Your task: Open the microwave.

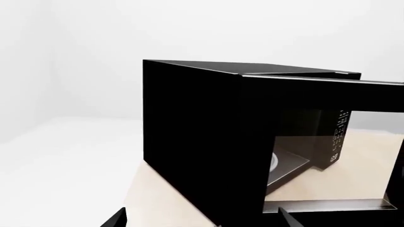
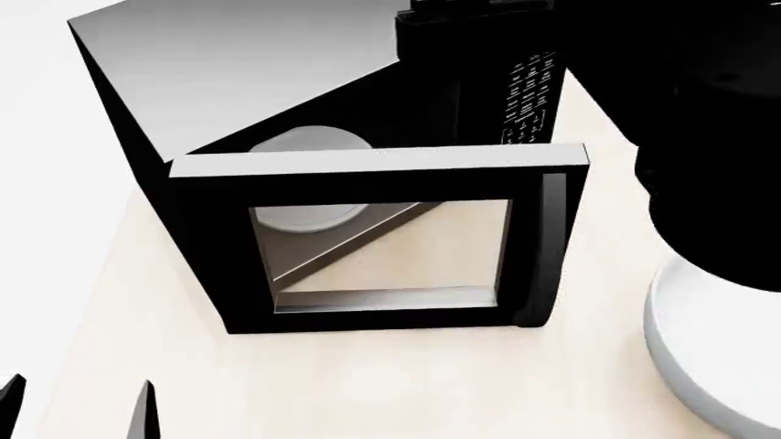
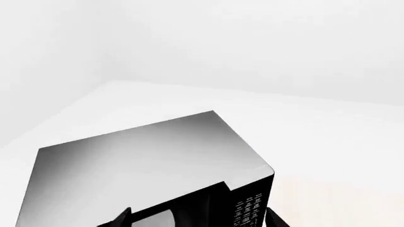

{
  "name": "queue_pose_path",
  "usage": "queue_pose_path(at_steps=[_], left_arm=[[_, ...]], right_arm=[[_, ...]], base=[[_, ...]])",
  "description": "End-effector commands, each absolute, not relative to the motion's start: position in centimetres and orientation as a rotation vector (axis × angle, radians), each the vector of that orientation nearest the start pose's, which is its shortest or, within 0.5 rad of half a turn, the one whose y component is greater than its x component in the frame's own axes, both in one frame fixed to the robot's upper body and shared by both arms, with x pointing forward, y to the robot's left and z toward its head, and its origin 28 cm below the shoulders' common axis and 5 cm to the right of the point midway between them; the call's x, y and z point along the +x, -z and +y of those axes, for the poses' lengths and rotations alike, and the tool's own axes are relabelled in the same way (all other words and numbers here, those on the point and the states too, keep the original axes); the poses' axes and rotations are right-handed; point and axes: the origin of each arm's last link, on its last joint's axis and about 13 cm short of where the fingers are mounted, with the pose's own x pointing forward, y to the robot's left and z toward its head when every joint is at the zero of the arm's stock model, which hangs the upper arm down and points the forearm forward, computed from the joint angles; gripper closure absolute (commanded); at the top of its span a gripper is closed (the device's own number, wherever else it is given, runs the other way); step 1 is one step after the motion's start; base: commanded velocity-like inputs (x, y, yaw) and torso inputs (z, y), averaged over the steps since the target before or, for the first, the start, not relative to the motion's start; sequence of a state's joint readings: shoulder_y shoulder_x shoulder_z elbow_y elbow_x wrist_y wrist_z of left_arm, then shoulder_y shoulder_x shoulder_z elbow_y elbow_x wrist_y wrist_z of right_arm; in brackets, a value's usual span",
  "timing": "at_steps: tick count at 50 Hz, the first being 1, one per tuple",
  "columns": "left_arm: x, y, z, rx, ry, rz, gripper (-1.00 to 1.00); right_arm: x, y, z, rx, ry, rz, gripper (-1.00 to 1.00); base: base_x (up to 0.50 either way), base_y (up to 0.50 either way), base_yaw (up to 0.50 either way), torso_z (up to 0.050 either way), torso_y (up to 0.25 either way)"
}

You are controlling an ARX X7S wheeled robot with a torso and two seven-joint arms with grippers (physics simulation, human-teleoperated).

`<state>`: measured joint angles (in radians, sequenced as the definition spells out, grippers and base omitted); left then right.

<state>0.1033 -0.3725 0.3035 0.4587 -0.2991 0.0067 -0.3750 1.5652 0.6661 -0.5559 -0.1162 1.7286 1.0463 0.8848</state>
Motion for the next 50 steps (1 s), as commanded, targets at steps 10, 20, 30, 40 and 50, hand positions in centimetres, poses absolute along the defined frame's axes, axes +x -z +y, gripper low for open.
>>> queue_pose_path(at_steps=[10,20,30,40,50], left_arm=[[17.5,-7.9,20.5,-0.073,0.057,-0.222,-1.00],[17.5,-7.8,20.5,-0.076,0.065,-0.217,-1.00],[17.5,-8.0,20.7,-0.084,0.055,-0.223,-1.00],[17.6,-8.1,20.7,-0.087,0.053,-0.225,-1.00],[17.5,-8.1,20.7,-0.085,0.054,-0.226,-1.00]], right_arm=[[29.5,-40.8,-12.5,-0.092,-0.146,0.235,-1.00],[31.2,-40.8,-12.9,-0.057,-0.099,0.255,-1.00],[33.5,-39.3,-12.5,-0.078,-0.090,0.288,-1.00],[34.9,-37.7,-12.2,-0.066,-0.074,0.325,-1.00],[35.4,-36.5,-12.4,-0.039,-0.065,0.327,-1.00]], base=[[0.00,0.00,0.00,0.000,0.000],[0.00,0.00,0.00,0.000,0.000],[0.00,0.00,0.00,0.000,0.000],[0.00,0.00,0.00,0.000,0.000],[0.00,0.00,0.00,0.000,0.000]])
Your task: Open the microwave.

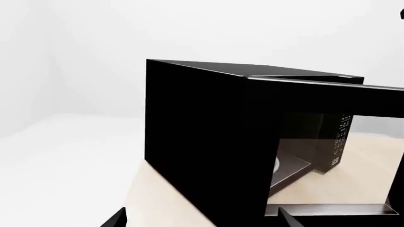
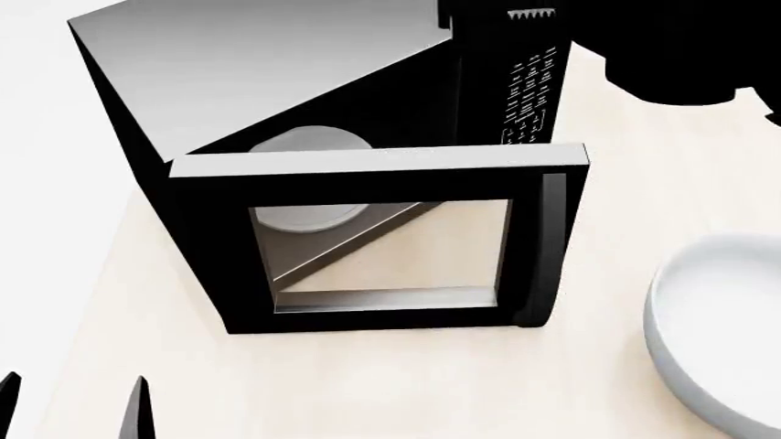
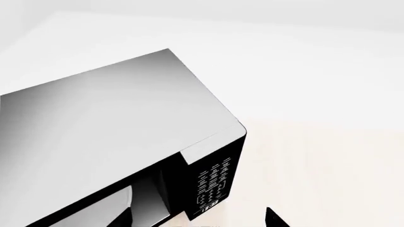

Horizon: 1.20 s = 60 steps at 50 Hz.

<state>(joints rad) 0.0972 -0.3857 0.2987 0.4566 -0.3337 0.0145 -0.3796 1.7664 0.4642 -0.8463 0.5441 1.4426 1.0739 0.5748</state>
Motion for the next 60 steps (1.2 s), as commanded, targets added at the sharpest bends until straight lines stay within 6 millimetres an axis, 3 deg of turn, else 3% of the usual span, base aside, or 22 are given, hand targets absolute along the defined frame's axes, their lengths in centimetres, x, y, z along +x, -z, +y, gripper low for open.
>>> queue_pose_path(at_steps=[1,14,31,60], left_arm=[[17.5,-8.1,20.7,-0.085,0.053,-0.225,-1.00],[17.6,-8.2,20.9,-0.092,0.046,-0.227,-1.00],[17.5,-8.3,20.9,-0.086,0.043,-0.232,-1.00],[17.3,-8.5,21.0,-0.091,0.044,-0.239,-1.00]], right_arm=[[35.4,-36.3,-12.4,-0.034,-0.072,0.325,-1.00],[36.9,-33.2,-11.9,-0.016,-0.084,0.364,-1.00],[37.9,-31.0,-11.8,0.006,-0.087,0.405,-1.00],[38.3,-28.9,-11.7,0.002,-0.089,0.451,-1.00]], base=[[0.00,0.00,0.00,0.000,0.000],[0.00,0.00,0.00,0.000,0.000],[0.00,0.00,0.00,0.000,0.000],[0.00,0.00,0.00,0.000,0.000]])
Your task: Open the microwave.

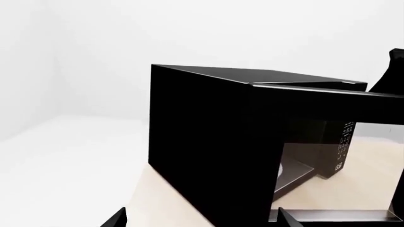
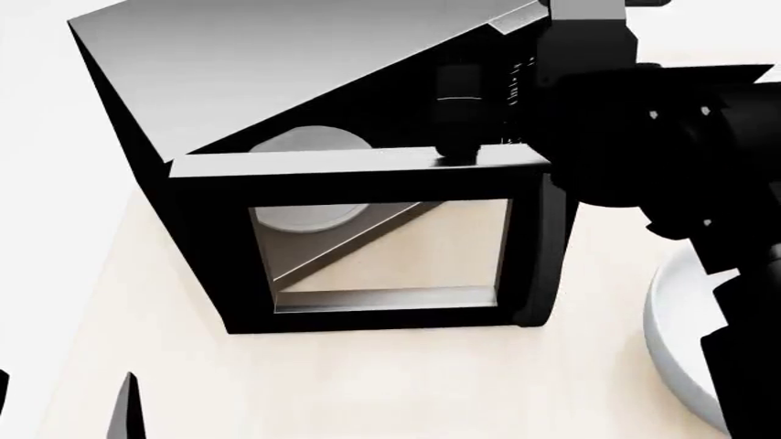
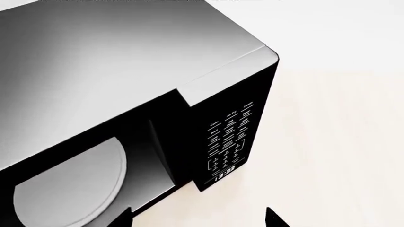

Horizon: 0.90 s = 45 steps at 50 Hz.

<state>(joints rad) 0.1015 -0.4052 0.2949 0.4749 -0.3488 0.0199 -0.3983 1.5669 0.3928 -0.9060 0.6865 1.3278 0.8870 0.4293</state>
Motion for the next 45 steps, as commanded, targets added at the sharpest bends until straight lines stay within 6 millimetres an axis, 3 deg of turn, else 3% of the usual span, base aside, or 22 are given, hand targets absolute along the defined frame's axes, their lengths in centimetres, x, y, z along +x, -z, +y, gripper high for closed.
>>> queue_pose_path(at_steps=[1,15,45], left_arm=[[17.3,-8.5,21.0,-0.091,0.044,-0.239,-1.00],[17.3,-8.6,20.9,-0.090,0.045,-0.240,-1.00],[17.1,-8.7,20.9,-0.089,0.047,-0.245,-1.00]], right_arm=[[38.3,-28.9,-11.7,0.003,-0.089,0.452,-1.00],[38.0,-28.1,-11.6,0.011,-0.098,0.480,-1.00],[35.2,-27.7,-11.6,0.013,-0.177,0.527,-1.00]], base=[[0.00,0.00,0.00,0.000,0.000],[0.00,0.00,0.00,0.000,0.000],[0.00,0.00,0.00,0.000,-0.001]])
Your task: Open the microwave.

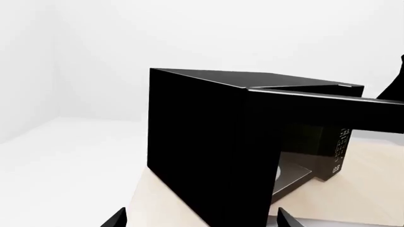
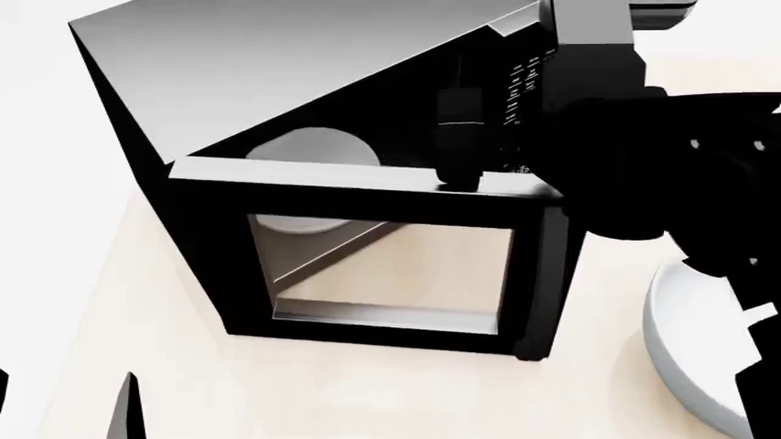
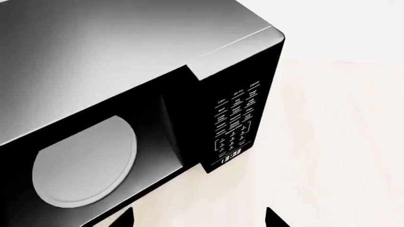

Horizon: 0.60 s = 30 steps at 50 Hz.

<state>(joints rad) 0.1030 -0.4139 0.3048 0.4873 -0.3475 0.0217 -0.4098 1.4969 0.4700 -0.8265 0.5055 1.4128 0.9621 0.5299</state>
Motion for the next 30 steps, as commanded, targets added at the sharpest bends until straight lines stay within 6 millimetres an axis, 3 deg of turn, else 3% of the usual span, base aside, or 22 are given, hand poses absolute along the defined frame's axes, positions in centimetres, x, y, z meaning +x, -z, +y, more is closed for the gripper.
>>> queue_pose_path(at_steps=[1,30], left_arm=[[17.1,-8.7,20.9,-0.089,0.046,-0.246,-1.00],[17.1,-8.8,20.8,-0.088,0.048,-0.247,-1.00]], right_arm=[[35.2,-27.6,-11.6,0.013,-0.180,0.528,-1.00],[31.9,-26.3,-10.8,0.006,-0.284,0.534,-1.00]], base=[[0.00,0.00,0.00,0.000,0.000],[0.00,0.00,0.00,-0.001,-0.002]])
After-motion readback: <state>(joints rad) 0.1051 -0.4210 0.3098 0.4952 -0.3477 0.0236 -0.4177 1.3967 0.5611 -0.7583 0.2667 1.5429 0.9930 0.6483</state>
